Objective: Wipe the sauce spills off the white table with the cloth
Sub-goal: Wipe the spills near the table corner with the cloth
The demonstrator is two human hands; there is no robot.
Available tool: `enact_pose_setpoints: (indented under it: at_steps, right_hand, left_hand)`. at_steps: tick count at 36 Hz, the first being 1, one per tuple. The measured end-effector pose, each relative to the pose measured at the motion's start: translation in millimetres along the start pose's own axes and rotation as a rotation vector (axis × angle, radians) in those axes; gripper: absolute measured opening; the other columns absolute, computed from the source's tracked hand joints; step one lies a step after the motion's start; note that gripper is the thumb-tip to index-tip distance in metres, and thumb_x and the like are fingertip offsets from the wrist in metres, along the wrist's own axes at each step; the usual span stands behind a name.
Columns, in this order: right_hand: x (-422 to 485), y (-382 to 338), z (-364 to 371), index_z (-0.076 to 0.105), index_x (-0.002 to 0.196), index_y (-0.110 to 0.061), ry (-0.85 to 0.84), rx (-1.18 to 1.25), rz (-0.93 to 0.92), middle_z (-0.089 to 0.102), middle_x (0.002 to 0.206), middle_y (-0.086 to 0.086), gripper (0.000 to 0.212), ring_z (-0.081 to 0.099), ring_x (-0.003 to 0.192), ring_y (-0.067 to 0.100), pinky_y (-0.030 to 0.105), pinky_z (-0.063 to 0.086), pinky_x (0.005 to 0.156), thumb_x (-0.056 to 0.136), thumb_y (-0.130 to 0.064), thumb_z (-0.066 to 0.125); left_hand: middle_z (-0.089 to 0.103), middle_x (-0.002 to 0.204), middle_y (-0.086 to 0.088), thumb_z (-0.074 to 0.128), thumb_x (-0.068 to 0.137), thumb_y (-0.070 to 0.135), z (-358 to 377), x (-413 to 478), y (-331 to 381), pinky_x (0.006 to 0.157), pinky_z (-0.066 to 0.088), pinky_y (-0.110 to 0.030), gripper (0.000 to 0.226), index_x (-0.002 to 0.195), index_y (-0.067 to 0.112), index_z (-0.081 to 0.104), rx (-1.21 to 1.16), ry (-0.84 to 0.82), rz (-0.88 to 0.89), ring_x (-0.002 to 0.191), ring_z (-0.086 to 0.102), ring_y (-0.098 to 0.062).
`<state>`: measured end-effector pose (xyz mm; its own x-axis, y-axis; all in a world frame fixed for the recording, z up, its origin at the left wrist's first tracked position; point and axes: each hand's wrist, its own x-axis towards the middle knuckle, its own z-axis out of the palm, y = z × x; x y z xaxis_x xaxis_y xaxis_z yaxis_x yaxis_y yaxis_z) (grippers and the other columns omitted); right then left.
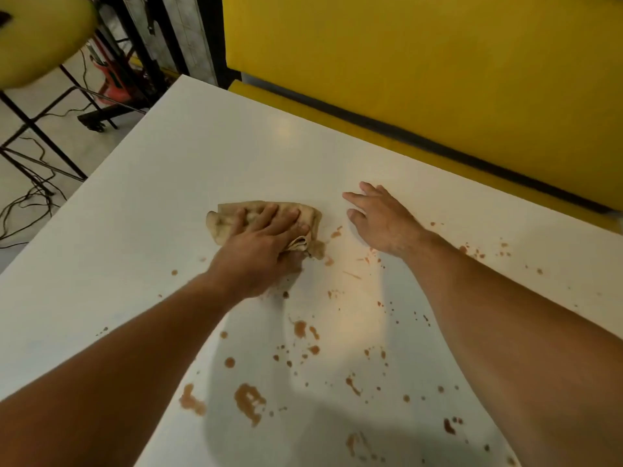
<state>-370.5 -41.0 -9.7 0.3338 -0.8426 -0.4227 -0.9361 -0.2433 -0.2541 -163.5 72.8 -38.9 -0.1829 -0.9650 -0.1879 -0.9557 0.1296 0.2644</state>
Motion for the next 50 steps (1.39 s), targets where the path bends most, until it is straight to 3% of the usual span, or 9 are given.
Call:
enact_pose_setpoints:
  at_steps: [4, 10, 18, 23, 29, 35, 38, 43, 50]
  right_hand:
    - [-0.2, -2.5, 1.9, 0.029, 0.149, -0.035, 0.008, 0.011, 0.018, 0.01, 0.162, -0.004, 0.047, 0.005, 0.148, 0.021, 0.039, 0.013, 0.117, 0.103, -0.037, 0.032]
    - [-5.2, -8.2, 3.5, 0.027, 0.151, -0.032, 0.03, -0.007, 0.025, 0.01, 0.162, -0.002, 0.049, 0.005, 0.148, 0.024, 0.041, 0.015, 0.117, 0.102, -0.04, 0.033]
    - [-1.4, -5.3, 8.4, 0.025, 0.151, -0.032, 0.051, -0.014, 0.008, 0.009, 0.162, 0.0, 0.051, 0.004, 0.148, 0.025, 0.042, 0.014, 0.117, 0.102, -0.042, 0.035]
    - [-0.8, -2.1, 8.2, 0.027, 0.15, -0.033, 0.053, 0.015, 0.0, 0.009, 0.162, -0.002, 0.05, 0.003, 0.148, 0.024, 0.041, 0.013, 0.117, 0.102, -0.042, 0.037]
    - [-2.0, -3.7, 5.4, 0.031, 0.15, -0.031, 0.06, 0.034, -0.005, 0.012, 0.162, -0.001, 0.049, 0.006, 0.148, 0.024, 0.041, 0.014, 0.117, 0.102, -0.04, 0.039]
    - [-6.3, -4.6, 3.0, 0.028, 0.15, -0.033, 0.044, 0.031, 0.018, 0.01, 0.162, -0.003, 0.05, 0.004, 0.148, 0.022, 0.04, 0.013, 0.117, 0.102, -0.041, 0.038]
    - [-7.6, -9.1, 2.9, 0.026, 0.151, -0.033, 0.037, 0.006, 0.025, 0.009, 0.162, -0.002, 0.051, 0.004, 0.148, 0.022, 0.039, 0.013, 0.117, 0.102, -0.04, 0.037]
    - [-11.0, -13.5, 2.0, 0.024, 0.152, -0.028, 0.037, -0.053, 0.029, 0.01, 0.162, -0.001, 0.05, 0.005, 0.148, 0.024, 0.041, 0.013, 0.118, 0.104, -0.037, 0.034]
    - [-19.3, -29.5, 17.5, 0.03, 0.15, -0.031, 0.089, 0.031, -0.066, 0.017, 0.161, -0.002, 0.048, 0.007, 0.148, 0.022, 0.038, 0.013, 0.119, 0.102, -0.039, 0.036]
  left_hand:
    - [0.011, 0.16, 0.016, 0.007, 0.086, 0.066, -5.9, -20.4, -30.7, 0.117, -0.006, -0.049, 0.072, 0.15, 0.038, 0.027, 0.022, 0.034, -0.081, 0.15, 0.003, -0.015]
    - [0.019, 0.161, 0.008, 0.026, 0.098, 0.062, -14.4, -59.8, -91.3, 0.116, -0.002, -0.059, 0.06, 0.147, 0.03, 0.039, -0.061, 0.144, -0.508, 0.149, 0.008, -0.024]
    - [0.002, 0.164, -0.001, 0.029, 0.101, 0.035, -2.7, -17.5, -10.3, 0.109, -0.008, -0.071, 0.053, 0.153, 0.033, 0.018, -0.208, 0.181, -0.945, 0.148, -0.005, -0.035]
    - [-0.001, 0.164, -0.001, 0.029, 0.102, 0.036, 11.0, 2.4, 32.8, 0.109, -0.009, -0.071, 0.055, 0.154, 0.033, 0.013, -0.188, 0.185, -0.78, 0.148, -0.009, -0.037]
    - [0.004, 0.163, 0.01, 0.017, 0.097, 0.058, 19.4, 8.0, 71.8, 0.113, -0.014, -0.062, 0.057, 0.152, 0.04, 0.017, -0.055, 0.074, -0.268, 0.149, -0.008, -0.029]
    - [0.006, 0.159, 0.019, 0.001, 0.088, 0.061, 9.0, -12.5, 24.5, 0.119, -0.003, -0.055, 0.065, 0.15, 0.044, 0.016, 0.057, -0.052, 0.148, 0.15, -0.002, -0.016]
    - [0.008, 0.159, 0.018, 0.001, 0.087, 0.064, 5.0, -28.7, -1.5, 0.119, -0.002, -0.052, 0.071, 0.15, 0.039, 0.018, 0.082, -0.037, 0.082, 0.15, -0.001, -0.013]
    - [0.012, 0.161, 0.014, 0.005, 0.087, 0.069, 1.4, -60.0, -38.0, 0.119, -0.004, -0.054, 0.076, 0.151, 0.034, 0.026, 0.002, 0.087, -0.253, 0.15, 0.0, -0.014]
    - [0.009, 0.164, 0.005, 0.021, 0.098, 0.059, 7.1, -59.1, -21.1, 0.113, -0.013, -0.061, 0.06, 0.151, 0.031, 0.027, -0.132, 0.18, -0.632, 0.15, -0.006, -0.021]
